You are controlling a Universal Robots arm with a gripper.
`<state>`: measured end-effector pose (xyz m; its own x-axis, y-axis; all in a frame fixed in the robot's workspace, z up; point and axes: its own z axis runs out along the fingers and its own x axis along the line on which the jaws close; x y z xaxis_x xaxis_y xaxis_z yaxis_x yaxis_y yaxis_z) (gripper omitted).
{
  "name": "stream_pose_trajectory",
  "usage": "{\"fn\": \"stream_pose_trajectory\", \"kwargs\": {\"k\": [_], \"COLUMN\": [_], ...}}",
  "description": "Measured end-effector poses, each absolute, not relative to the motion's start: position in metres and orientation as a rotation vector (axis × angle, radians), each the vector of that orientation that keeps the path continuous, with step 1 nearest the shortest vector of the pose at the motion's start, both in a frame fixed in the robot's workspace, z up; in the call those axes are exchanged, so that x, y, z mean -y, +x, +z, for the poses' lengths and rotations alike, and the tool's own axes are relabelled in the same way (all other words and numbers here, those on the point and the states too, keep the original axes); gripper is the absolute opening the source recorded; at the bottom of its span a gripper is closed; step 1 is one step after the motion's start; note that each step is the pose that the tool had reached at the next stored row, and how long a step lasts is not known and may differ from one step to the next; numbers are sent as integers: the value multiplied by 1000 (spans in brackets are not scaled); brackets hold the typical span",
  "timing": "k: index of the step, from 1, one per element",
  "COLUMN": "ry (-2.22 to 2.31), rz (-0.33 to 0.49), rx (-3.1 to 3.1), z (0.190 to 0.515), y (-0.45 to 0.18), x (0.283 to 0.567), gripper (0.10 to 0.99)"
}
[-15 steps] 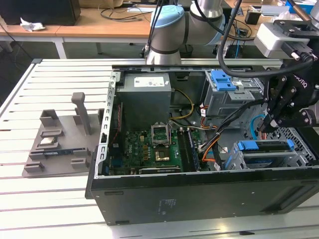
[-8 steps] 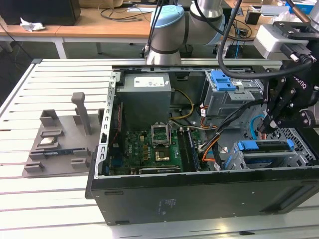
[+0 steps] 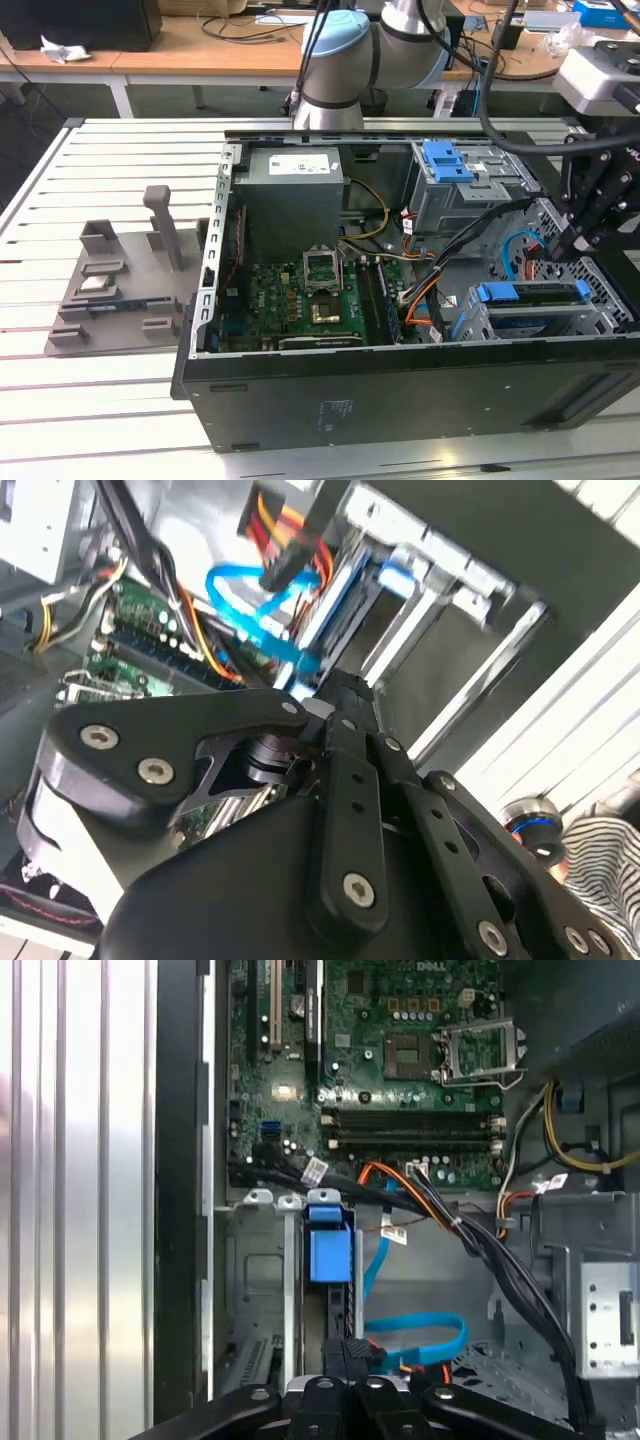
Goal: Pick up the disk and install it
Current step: 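Insert the first disk wire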
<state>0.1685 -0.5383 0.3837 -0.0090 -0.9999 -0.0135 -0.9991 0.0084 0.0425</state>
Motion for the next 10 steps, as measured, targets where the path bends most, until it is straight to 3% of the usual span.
{"fn": "stream_pose_trajectory", "kwargs": {"k": [10], "ry": [2192], "rz": [-56], "rx": [2214], "z": [376], "y": [185], "x": [503], "gripper": [106]}}
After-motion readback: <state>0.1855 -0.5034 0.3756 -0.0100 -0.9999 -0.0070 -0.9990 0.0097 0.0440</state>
